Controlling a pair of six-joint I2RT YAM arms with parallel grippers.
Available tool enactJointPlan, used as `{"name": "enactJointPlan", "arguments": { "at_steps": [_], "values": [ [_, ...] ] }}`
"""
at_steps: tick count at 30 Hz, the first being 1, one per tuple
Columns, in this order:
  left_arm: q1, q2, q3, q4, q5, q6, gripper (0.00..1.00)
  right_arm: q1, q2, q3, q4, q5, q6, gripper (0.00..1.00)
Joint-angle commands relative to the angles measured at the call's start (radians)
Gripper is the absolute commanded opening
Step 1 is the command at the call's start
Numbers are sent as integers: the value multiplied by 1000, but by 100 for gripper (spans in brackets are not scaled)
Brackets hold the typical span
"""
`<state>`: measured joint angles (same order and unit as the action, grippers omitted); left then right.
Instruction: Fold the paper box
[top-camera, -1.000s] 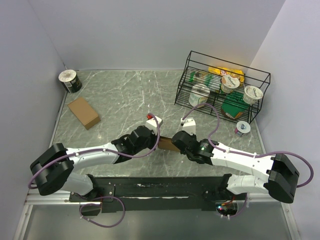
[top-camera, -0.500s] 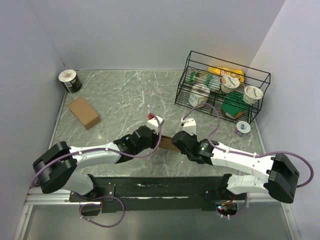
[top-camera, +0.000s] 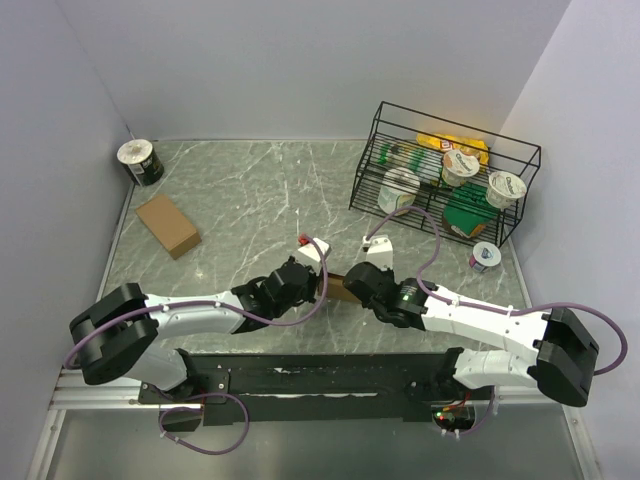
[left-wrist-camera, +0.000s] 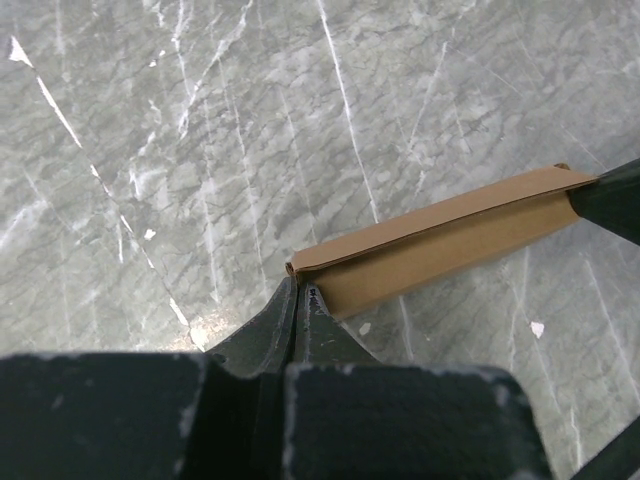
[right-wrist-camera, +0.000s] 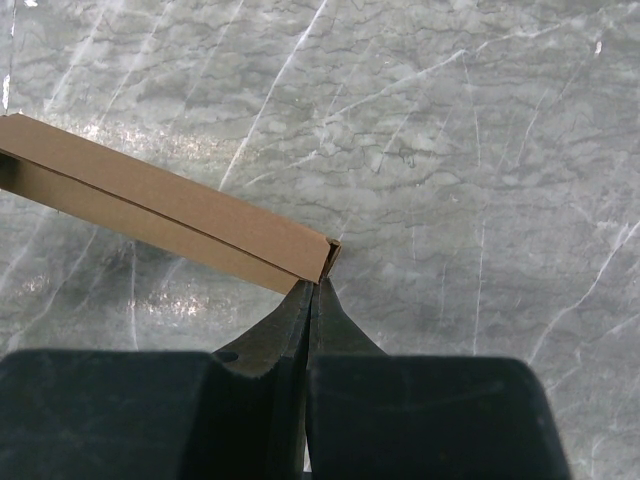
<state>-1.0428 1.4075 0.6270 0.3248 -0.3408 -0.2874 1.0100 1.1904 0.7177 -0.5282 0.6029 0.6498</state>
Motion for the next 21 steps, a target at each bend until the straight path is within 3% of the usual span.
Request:
{"name": "enactJointPlan", "arguments": {
  "at_steps": [1,7,8,17,21],
  "values": [
    [-82,76,-30,-159,146,-30,1,9,43,-66,-72,-147,42,0],
    [-85,73,-7,-164,145,-38,1,7,0,-29,-107,-144,39,2],
    [-83,70,-1,-177,140,-39,1,7,-14,-21,-113,-143,40,15],
    [-83,57,53,-233,103,-32,1,4,-218,54,-170,-166,19,61],
    [-83,67,62,-230,111,-22,1,-7,-323,55,-174,-178,21,67]
  ]
}}
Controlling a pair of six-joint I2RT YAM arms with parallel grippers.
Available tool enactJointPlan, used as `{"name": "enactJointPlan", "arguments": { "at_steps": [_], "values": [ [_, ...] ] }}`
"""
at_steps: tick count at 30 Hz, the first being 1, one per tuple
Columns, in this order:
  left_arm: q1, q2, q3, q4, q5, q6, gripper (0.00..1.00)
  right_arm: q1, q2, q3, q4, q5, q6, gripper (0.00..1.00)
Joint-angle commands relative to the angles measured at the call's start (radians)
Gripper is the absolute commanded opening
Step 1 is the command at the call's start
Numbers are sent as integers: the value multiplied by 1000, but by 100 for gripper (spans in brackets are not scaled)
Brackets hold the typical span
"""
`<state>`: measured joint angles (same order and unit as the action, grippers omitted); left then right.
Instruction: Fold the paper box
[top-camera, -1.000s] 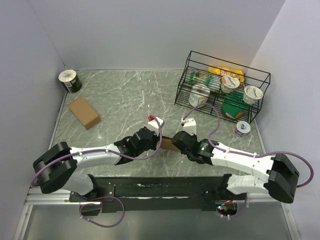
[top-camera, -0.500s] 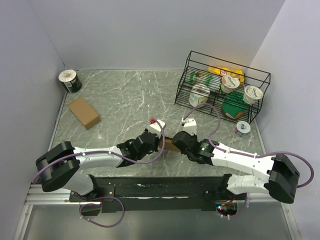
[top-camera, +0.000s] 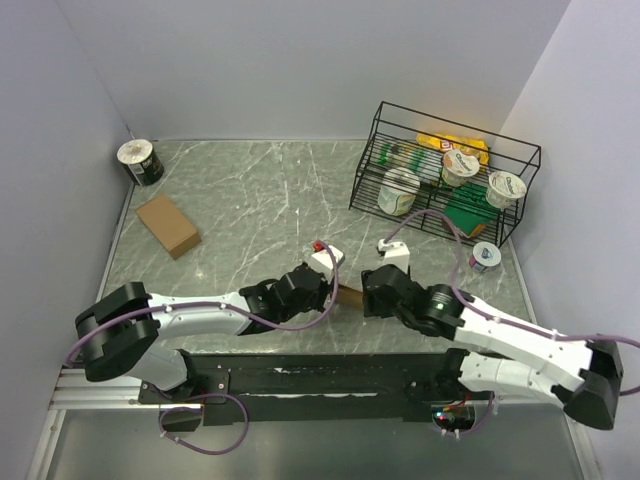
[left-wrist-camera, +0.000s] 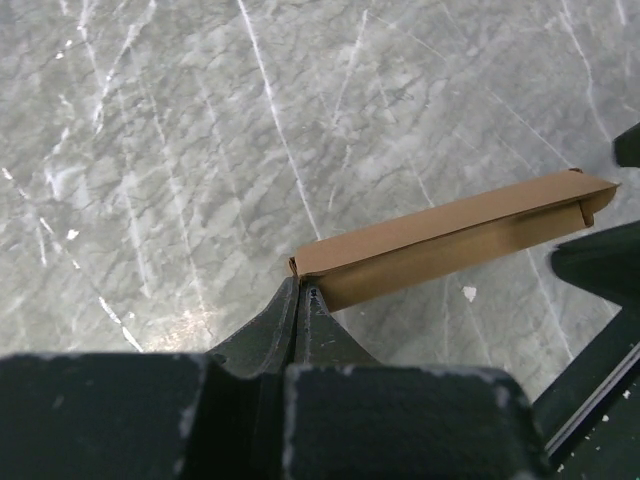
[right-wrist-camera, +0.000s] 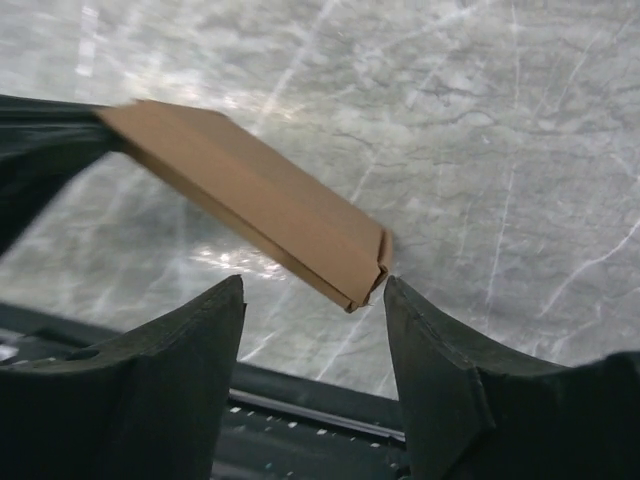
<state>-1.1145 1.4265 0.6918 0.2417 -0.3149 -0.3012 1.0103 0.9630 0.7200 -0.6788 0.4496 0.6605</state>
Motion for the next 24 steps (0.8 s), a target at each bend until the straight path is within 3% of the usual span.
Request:
{"name": "enactJointPlan", "arguments": {
  "at_steps": [1,5,11,16,24],
  "values": [
    [-11,52,0,-144,83,-7,1,-10,-108,53,-24,-28,7,67],
    [-11,66,8,-140,86,-1,1,-24,-151,38,-5,-48,-1,69],
    [-13,77,6,-131,91,5,1,-71,-161,-33,140,-118,-120,51],
    [-11,84,5,-125,97,11,1,-90,-129,-48,220,-137,-226,42],
    [-11,87,8,-119,100,10,1,-99,-43,-42,211,-22,-138,32]
  ]
}}
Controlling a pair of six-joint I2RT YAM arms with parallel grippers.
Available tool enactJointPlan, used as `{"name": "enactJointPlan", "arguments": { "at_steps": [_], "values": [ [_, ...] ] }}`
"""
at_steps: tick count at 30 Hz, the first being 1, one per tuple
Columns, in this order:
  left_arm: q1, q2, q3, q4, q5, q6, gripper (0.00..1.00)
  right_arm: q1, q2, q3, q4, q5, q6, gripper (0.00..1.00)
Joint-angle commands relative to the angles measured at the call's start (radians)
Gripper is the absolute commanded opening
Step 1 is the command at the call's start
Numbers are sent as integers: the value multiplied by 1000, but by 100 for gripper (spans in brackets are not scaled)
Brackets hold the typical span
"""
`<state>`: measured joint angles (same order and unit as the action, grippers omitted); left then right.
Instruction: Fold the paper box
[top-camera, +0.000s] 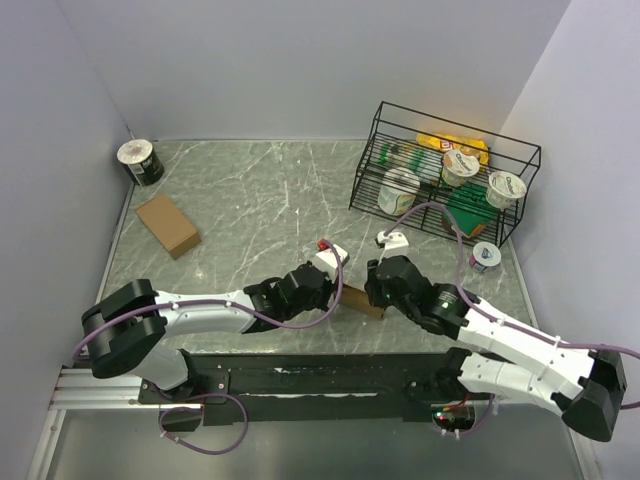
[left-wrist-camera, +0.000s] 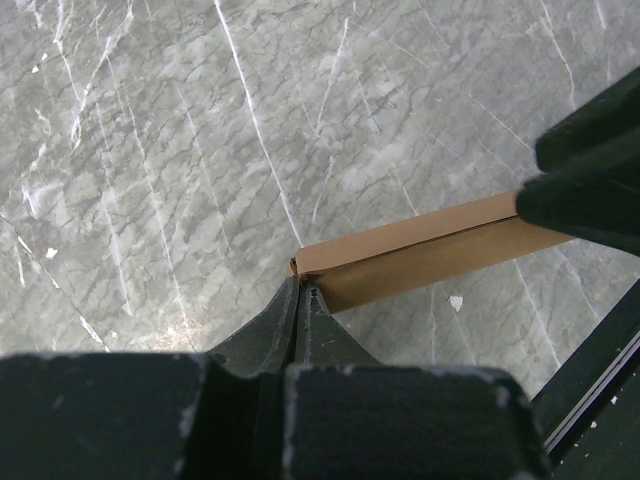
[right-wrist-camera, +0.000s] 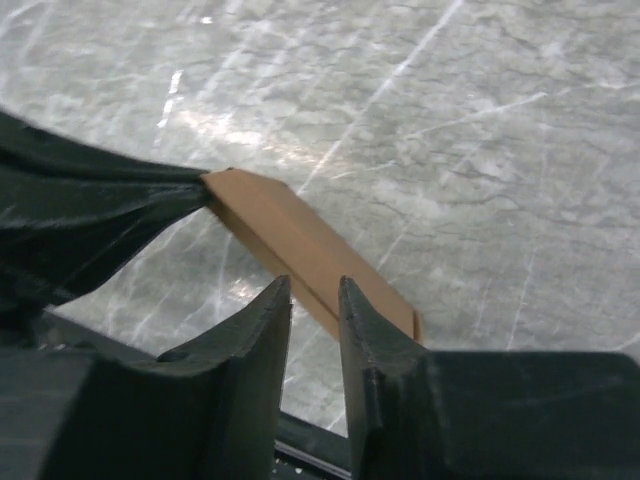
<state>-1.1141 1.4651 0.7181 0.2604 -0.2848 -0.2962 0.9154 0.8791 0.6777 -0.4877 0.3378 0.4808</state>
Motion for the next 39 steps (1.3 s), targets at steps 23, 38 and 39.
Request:
{"name": "enactJointPlan", "arguments": {
  "at_steps": [23,38,39],
  "values": [
    [-12,61,7,-150,79,3,1,278,273,-30,-299,501,601,18],
    [-10,-69,12,-214,82,-8,60,290,253,-59,-322,491,619,19],
    [-7,-90,6,-216,91,-8,61,290,251,-59,-321,492,617,19]
  ]
}}
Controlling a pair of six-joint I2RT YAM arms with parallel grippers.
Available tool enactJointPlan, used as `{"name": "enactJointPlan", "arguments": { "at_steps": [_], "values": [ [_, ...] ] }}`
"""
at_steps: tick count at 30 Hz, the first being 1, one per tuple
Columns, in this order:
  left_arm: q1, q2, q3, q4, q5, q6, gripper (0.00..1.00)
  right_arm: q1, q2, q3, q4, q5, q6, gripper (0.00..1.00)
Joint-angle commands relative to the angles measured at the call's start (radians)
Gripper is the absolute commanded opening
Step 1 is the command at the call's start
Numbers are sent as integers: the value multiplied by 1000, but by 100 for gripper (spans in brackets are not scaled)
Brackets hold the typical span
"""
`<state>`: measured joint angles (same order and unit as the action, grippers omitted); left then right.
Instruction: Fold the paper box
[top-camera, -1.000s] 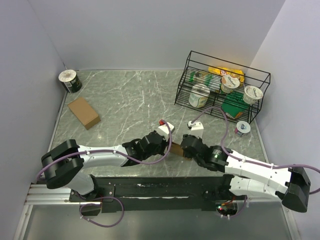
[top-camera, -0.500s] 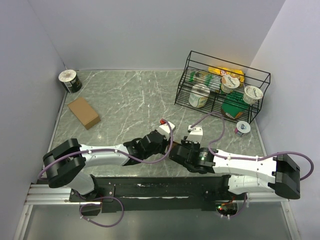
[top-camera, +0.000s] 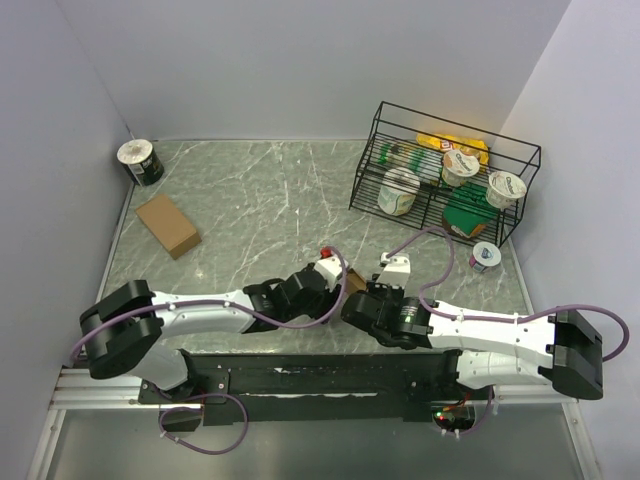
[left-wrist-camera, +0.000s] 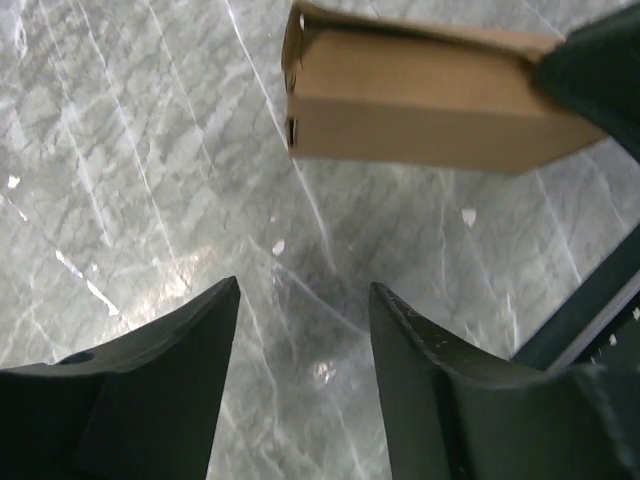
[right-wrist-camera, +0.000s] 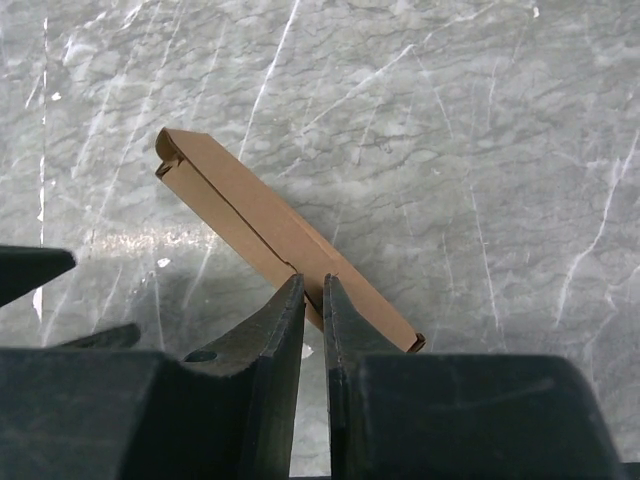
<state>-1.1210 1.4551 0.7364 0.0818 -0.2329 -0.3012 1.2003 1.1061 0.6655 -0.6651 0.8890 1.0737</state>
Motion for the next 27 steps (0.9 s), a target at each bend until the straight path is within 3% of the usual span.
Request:
{"name": "enactJointPlan", "arguments": {
  "at_steps": [1,8,9,10,18,27],
  "values": [
    [12,-93,-14,-36,50,-7,63,4,23,-49,-140,-59,23,19],
    [216,-139,11,44,351,-99,65,18,21,-56,-131,-55,14,20],
    [230,-134,15,68,375,-105,66,21,23,-55,-131,-55,12,21],
    [251,-130,23,105,385,-122,74,22,23,-55,-131,-53,14,21],
    [293,59,146,199,486,-174,81,30,28,-53,-133,-51,12,22],
    [319,175,181,326,589,-268,73,33,26,-55,-136,-53,19,23]
  ]
}}
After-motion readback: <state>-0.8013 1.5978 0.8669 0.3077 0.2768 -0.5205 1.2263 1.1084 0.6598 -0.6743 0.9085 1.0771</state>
